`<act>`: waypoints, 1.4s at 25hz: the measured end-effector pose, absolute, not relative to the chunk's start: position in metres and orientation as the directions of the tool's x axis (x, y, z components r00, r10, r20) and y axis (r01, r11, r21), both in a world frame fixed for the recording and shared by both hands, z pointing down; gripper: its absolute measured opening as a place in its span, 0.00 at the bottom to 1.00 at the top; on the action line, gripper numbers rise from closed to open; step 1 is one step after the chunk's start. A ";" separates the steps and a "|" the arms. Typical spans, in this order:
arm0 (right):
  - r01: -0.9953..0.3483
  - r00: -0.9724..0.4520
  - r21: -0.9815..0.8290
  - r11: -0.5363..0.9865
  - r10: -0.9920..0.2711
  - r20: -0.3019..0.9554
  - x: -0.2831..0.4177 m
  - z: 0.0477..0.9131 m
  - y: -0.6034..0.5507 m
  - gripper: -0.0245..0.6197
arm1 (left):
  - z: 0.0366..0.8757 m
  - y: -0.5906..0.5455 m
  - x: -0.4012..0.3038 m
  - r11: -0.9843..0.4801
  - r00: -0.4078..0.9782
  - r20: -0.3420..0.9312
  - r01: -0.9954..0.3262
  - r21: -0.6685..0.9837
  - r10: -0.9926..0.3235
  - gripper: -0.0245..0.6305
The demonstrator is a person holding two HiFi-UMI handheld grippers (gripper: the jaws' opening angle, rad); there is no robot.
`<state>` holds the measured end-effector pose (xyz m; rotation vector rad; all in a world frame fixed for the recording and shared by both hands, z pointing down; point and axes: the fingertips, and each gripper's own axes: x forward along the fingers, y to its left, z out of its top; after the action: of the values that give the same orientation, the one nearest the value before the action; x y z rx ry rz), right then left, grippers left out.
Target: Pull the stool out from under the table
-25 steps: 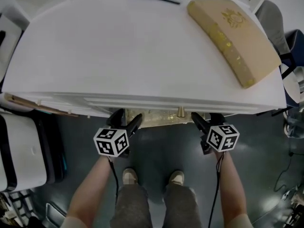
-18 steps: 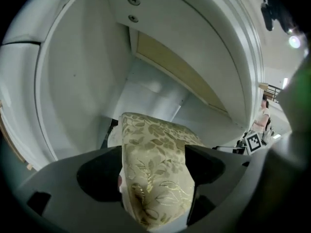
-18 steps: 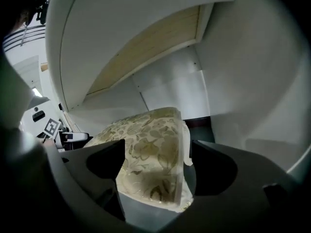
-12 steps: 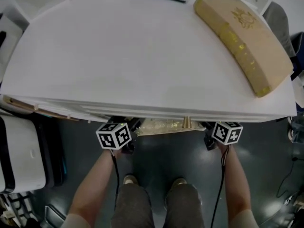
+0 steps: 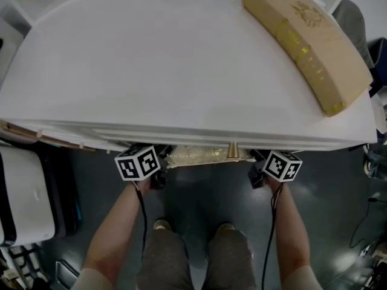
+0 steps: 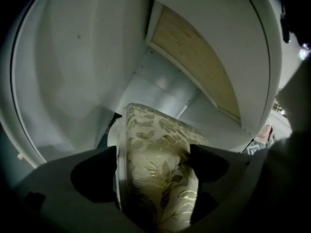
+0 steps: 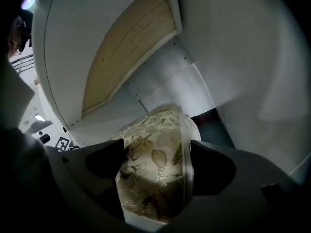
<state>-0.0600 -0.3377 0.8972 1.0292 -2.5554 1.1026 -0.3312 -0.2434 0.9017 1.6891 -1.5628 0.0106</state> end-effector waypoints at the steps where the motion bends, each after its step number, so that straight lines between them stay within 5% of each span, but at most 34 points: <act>1: -0.662 -0.743 -0.572 0.485 -0.527 0.413 -0.060 0.897 -0.337 0.73 | 0.902 -0.244 -0.329 0.093 0.249 0.510 -0.827 0.554 -0.824 0.74; 21: -0.724 -0.687 -0.539 0.431 -0.526 0.501 -0.035 0.868 -0.232 0.72 | 0.886 -0.157 -0.305 0.069 0.329 0.549 -0.810 0.582 -0.769 0.74; 35: -0.756 -0.648 -0.573 0.316 -0.487 0.586 0.016 0.778 -0.155 0.72 | 0.794 -0.094 -0.259 0.089 0.375 0.624 -0.808 0.583 -0.686 0.74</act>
<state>0.0162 -0.1545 0.7784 1.1181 -2.2825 1.2482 -0.2594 -0.0942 0.7944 1.6355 -1.3521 0.1531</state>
